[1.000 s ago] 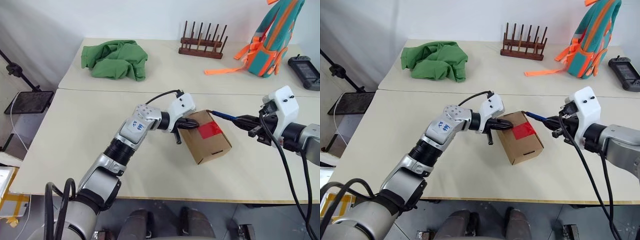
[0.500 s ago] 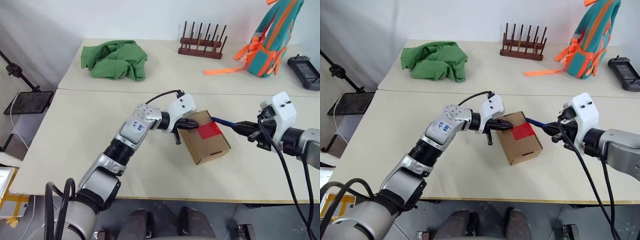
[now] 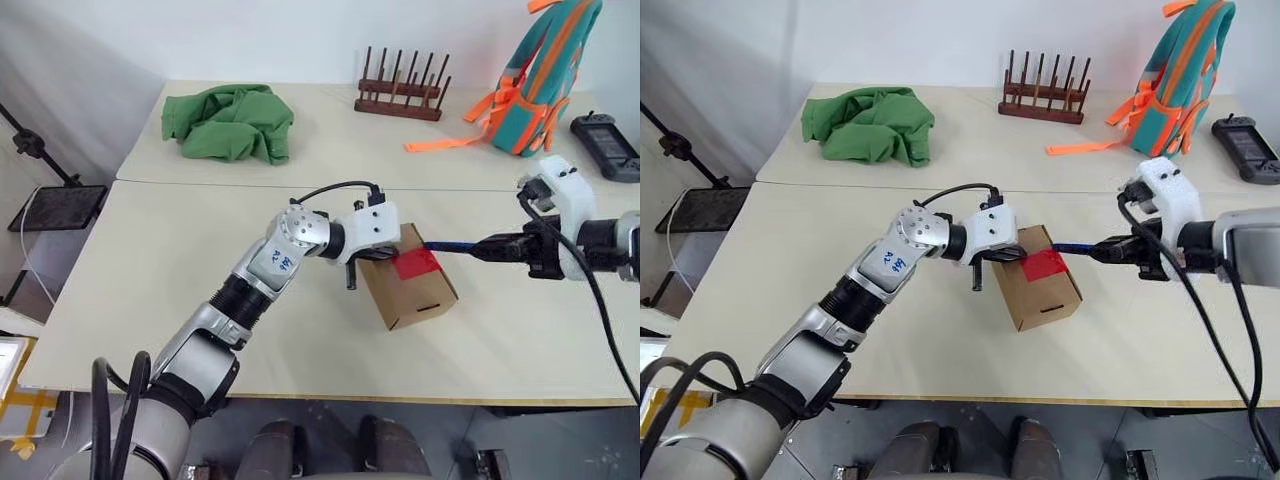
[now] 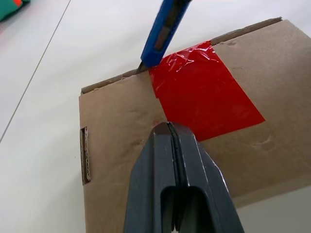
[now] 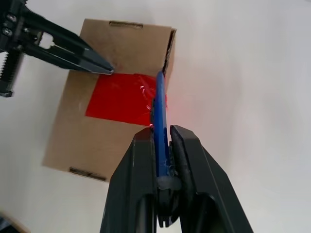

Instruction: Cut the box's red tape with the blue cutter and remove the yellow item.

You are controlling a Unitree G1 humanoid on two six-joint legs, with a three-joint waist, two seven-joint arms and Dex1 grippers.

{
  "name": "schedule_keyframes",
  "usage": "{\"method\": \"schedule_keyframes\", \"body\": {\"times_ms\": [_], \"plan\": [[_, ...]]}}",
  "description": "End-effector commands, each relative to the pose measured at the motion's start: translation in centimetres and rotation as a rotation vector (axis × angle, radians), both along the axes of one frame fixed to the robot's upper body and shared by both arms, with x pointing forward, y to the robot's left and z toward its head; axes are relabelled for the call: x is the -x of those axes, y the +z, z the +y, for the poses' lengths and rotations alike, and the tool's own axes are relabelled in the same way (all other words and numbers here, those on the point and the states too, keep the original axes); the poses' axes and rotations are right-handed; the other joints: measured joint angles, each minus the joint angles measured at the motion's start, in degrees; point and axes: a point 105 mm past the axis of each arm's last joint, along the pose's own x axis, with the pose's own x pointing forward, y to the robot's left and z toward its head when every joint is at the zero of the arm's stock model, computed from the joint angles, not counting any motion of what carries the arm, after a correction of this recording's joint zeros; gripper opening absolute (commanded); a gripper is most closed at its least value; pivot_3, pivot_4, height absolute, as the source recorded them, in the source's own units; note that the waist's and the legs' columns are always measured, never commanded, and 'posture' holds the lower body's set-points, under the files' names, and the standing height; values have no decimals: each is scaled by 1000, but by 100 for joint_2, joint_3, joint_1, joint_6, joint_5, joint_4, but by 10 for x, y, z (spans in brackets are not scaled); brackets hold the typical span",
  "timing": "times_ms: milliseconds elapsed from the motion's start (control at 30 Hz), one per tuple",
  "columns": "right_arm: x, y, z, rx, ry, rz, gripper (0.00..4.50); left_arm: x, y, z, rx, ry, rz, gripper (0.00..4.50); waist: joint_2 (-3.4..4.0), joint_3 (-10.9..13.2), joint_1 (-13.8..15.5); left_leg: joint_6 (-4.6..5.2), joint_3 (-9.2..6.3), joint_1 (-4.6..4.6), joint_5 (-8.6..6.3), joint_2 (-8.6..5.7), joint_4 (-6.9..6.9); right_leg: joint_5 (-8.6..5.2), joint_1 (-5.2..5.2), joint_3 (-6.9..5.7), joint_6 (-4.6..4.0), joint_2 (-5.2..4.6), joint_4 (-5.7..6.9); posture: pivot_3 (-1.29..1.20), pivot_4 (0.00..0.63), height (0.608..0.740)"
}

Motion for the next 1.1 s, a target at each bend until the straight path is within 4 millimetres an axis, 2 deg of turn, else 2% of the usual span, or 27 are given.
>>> {"method": "schedule_keyframes", "body": {"times_ms": [33,233,533,733,1100], "plan": [[9,7,7,-12,60,74,154,5,-57,8,-155,27,131,0,0,-2,11,0,-1,-1,0,0,0,0,0,0,0,-2,-1,0,150,740],[21,15,9,-77,72,198,154,12,-66,3,-156,14,162,0,-3,-4,61,7,-4,-4,-13,0,-1,0,3,-7,-1,-5,-9,0,150,740],[30,19,5,-44,75,283,154,16,-72,0,-158,5,178,0,-9,-18,99,11,-3,-10,-34,2,-2,0,5,-11,-1,0,-46,0,150,740],[34,3,-1,-37,54,365,154,17,-75,1,-170,8,176,0,-28,-55,122,9,-4,-11,-48,8,-6,-1,4,-13,-3,5,-56,0,150,740],[57,3,-3,-25,96,427,154,17,-79,3,-196,6,180,0,-25,-66,122,3,-3,-10,-57,12,-6,-3,3,-13,-7,6,-61,0,150,740]]}}
